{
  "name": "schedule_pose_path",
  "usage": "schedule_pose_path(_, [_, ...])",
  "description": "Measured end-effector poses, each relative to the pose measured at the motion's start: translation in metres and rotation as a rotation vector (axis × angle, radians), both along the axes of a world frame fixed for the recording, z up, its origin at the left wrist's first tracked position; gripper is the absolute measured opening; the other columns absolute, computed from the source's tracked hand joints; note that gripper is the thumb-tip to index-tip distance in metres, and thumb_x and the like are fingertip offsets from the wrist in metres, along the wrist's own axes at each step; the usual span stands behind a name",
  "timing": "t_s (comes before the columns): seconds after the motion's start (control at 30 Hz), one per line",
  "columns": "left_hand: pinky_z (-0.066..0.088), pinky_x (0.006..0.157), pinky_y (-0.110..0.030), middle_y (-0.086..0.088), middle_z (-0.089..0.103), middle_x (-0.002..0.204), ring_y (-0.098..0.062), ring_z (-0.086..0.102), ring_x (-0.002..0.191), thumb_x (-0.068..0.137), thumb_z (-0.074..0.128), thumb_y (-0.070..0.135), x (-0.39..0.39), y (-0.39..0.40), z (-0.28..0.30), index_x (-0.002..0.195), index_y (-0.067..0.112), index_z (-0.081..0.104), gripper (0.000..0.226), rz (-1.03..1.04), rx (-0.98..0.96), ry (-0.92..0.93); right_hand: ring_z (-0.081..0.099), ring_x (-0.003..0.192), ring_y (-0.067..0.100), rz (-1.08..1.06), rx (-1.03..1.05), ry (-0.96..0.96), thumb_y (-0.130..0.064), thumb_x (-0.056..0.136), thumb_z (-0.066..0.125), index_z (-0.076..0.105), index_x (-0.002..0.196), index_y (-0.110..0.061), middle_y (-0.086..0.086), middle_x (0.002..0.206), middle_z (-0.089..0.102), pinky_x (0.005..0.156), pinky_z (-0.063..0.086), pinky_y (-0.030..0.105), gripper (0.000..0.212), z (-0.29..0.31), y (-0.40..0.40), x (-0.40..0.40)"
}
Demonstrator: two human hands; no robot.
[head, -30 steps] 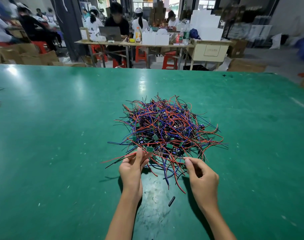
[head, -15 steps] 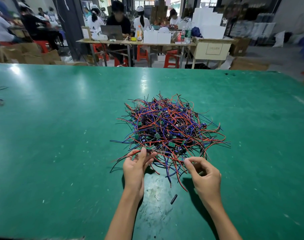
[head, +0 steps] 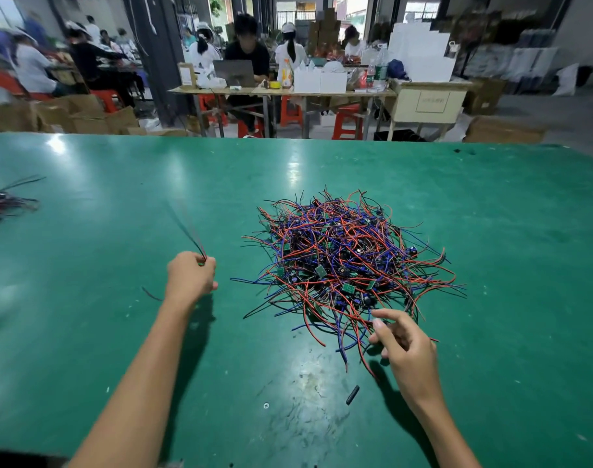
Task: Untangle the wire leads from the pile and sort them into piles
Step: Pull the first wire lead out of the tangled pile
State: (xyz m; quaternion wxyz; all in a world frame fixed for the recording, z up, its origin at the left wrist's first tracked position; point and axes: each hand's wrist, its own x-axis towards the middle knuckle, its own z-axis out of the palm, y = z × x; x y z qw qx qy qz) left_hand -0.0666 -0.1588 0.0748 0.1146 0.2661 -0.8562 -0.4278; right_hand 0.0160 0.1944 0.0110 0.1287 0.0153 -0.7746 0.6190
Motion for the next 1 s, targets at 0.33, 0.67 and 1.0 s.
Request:
schedule_pose_path(0.33, [0.026,0.111,-0.054,-0.018,0.026,0.155,-0.033,0.025,0.142,0.097,0.06,0.033,0.003,0.045,-0.049,0.14,0.018,0.045,0.048,-0.001,-0.655,-0.15,0.072,0.069,0.015,0.029,0.183,-0.043,-0.014,0.091,0.072,0.071,0.089,-0.044,-0.005,0.073,0.074,0.071,0.059,0.046,0.03,-0.006,0.0,-0.002])
schedule_pose_path(0.67, [0.03,0.095,-0.039,0.007,0.07,0.087,-0.022,0.06,0.094,0.099,0.054,0.018,0.016,0.055,-0.039,0.083,0.026,0.065,0.021,-0.148,-0.493,0.072,0.069,0.065,0.014,0.029,0.201,-0.035,-0.011,0.089,0.072,0.072,0.085,-0.046,-0.005,0.069,0.073,0.063,0.054,0.037,0.035,-0.001,-0.001,-0.001])
schedule_pose_path(1.0, [0.049,0.05,-0.019,0.001,0.066,0.075,-0.011,0.055,0.042,0.099,0.063,0.015,0.071,0.117,0.001,0.089,0.015,0.07,0.013,-0.363,0.408,0.351,0.067,0.065,0.009,0.068,0.314,0.051,-0.059,0.09,0.058,0.069,0.104,-0.046,-0.008,0.071,0.07,0.068,0.056,0.036,0.022,0.0,-0.01,0.001])
